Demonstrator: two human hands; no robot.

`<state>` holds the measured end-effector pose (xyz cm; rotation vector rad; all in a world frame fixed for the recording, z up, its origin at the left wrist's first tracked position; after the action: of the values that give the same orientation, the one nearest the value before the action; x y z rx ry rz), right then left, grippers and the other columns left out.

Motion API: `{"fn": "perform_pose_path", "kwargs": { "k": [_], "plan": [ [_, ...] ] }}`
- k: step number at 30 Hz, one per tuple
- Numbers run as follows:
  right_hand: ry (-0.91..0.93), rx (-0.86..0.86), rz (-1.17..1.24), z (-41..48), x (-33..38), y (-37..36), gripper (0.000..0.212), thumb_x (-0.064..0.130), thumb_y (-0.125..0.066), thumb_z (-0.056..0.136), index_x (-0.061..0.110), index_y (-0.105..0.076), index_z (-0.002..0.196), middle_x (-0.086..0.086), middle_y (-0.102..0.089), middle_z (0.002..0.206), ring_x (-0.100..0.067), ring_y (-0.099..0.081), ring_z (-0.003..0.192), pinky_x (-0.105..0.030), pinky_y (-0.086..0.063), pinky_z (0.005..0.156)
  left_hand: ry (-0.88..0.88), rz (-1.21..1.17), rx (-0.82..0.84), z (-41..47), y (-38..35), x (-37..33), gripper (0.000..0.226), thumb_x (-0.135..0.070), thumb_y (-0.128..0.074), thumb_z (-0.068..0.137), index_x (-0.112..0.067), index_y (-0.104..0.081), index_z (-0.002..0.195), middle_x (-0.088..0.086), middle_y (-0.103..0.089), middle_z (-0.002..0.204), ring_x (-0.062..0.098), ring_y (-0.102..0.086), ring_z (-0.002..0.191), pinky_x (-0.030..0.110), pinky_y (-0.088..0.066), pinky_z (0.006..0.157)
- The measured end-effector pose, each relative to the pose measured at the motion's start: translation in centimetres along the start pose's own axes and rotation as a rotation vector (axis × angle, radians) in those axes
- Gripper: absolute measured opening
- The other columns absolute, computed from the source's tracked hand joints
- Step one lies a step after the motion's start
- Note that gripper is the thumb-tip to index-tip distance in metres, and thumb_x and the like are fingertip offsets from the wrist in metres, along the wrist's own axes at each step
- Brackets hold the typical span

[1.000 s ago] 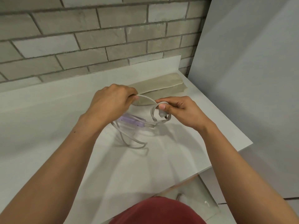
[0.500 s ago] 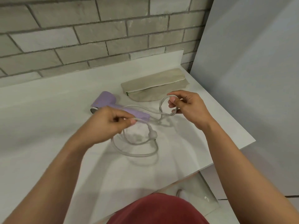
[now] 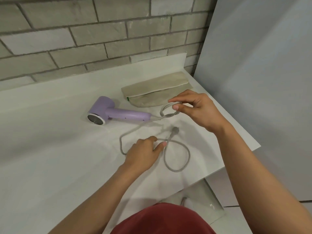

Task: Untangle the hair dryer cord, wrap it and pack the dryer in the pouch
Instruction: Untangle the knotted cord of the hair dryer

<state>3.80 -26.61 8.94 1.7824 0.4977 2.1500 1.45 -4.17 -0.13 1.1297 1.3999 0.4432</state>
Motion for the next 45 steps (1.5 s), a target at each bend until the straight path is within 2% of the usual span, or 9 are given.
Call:
{"fn": "perform_pose_path", "kwargs": {
  "k": [4, 10, 14, 18, 21, 26, 31, 38, 45],
  "plan": [
    [0.008, 0.02, -0.045, 0.0, -0.1, 0.3, 0.022, 0.018, -0.08, 0.092, 0.031, -0.082, 0.11, 0.008, -0.067, 0.103, -0.018, -0.062, 0.091, -0.021, -0.048, 0.083, -0.131, -0.205, 0.242, -2.9, 5.8, -3.2, 0.029, -0.057, -0.059, 0.097, -0.031, -0.072, 0.101, -0.001, -0.074, 0.081, 0.012, -0.074, 0.063, 0.031, -0.057, 0.055],
    [0.044, 0.068, -0.1, 0.0, 0.4, 0.4, 0.022, 0.015, -0.083, 0.088, 0.028, -0.084, 0.106, 0.008, -0.071, 0.105, -0.018, -0.068, 0.096, -0.034, -0.055, 0.088, -0.2, -0.771, -0.05, -2.5, 13.2, -5.4, 0.019, -0.012, -0.064, 0.099, -0.012, -0.072, 0.082, 0.007, -0.065, 0.063, 0.017, -0.056, 0.045, 0.022, -0.037, 0.04],
    [0.112, 0.067, -0.147, -0.1, 0.8, 0.6, 0.02, 0.007, -0.081, 0.088, 0.022, -0.085, 0.101, 0.007, -0.073, 0.108, -0.009, -0.069, 0.096, -0.021, -0.053, 0.084, -0.186, -0.526, -0.171, 1.5, 13.9, -3.3, 0.007, -0.021, -0.069, 0.096, -0.022, -0.076, 0.098, -0.003, -0.073, 0.086, 0.006, -0.063, 0.073, 0.027, -0.051, 0.062],
    [0.183, 0.07, -0.157, -0.3, 1.1, 0.7, 0.018, 0.004, -0.081, 0.087, 0.018, -0.085, 0.098, 0.003, -0.073, 0.11, -0.016, -0.069, 0.1, -0.038, -0.057, 0.089, -0.225, -0.307, 0.129, 5.4, 10.8, -2.0, 0.058, -0.033, -0.078, 0.091, -0.029, -0.054, 0.144, -0.011, -0.059, 0.142, 0.0, -0.056, 0.127, 0.032, -0.045, 0.114],
    [0.233, 0.082, -0.143, -0.4, 1.3, 0.9, 0.022, -0.005, -0.079, 0.086, 0.015, -0.085, 0.095, 0.0, -0.073, 0.111, -0.015, -0.069, 0.102, -0.039, -0.058, 0.092, -0.296, -0.388, 0.392, 6.8, 9.2, -2.2, 0.071, -0.04, -0.075, 0.092, -0.032, -0.041, 0.155, -0.02, -0.044, 0.157, -0.001, -0.047, 0.139, 0.035, -0.035, 0.121],
    [0.28, 0.07, -0.161, -0.8, 1.4, 2.0, 0.03, -0.014, -0.074, 0.083, 0.014, -0.084, 0.09, -0.003, -0.074, 0.11, -0.012, -0.069, 0.101, -0.029, -0.057, 0.089, -0.357, -0.418, 0.524, 7.9, 8.7, -2.9, 0.044, -0.035, -0.07, 0.096, -0.028, -0.061, 0.138, -0.015, -0.063, 0.14, 0.004, -0.054, 0.134, 0.035, -0.037, 0.119],
    [0.275, 0.087, -0.357, -0.2, 0.4, 4.0, 0.039, -0.018, -0.062, 0.081, 0.013, -0.084, 0.091, 0.005, -0.074, 0.113, -0.009, -0.069, 0.105, -0.036, -0.058, 0.092, -0.375, -0.53, 0.317, 8.4, 8.5, -3.6, 0.021, -0.028, -0.08, 0.087, -0.016, -0.072, 0.102, -0.008, -0.072, 0.093, 0.009, -0.063, 0.087, 0.023, -0.047, 0.086],
    [0.159, 0.16, -0.657, 1.2, 1.2, 3.5, 0.041, 0.038, -0.073, 0.093, 0.035, -0.066, 0.133, 0.017, -0.059, 0.104, -0.006, -0.06, 0.094, -0.038, -0.055, 0.085, -0.451, -0.265, -0.028, 8.0, 8.2, -5.2, 0.021, -0.031, -0.081, 0.088, -0.022, -0.076, 0.107, -0.019, -0.066, 0.078, -0.005, -0.059, 0.072, 0.011, -0.041, 0.067],
    [0.482, 0.064, -0.77, 2.7, 1.2, 1.4, 0.024, 0.04, -0.067, 0.093, 0.027, -0.081, 0.108, 0.005, -0.065, 0.093, -0.023, -0.058, 0.083, -0.044, -0.053, 0.063, -0.438, -0.215, -0.044, 7.1, 9.2, -4.9, 0.023, -0.031, -0.086, 0.082, -0.041, -0.065, 0.081, -0.022, -0.057, 0.064, 0.002, -0.047, 0.057, 0.015, -0.034, 0.056]
  ]
}}
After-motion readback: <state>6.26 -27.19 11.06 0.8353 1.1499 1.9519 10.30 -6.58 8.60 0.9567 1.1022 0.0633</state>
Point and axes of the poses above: each hand's wrist, its own z-axis towards the middle knuckle, its own y-axis out of the back of the hand, x = y × z, the point moved 1 cm from there along z, towards the middle knuckle
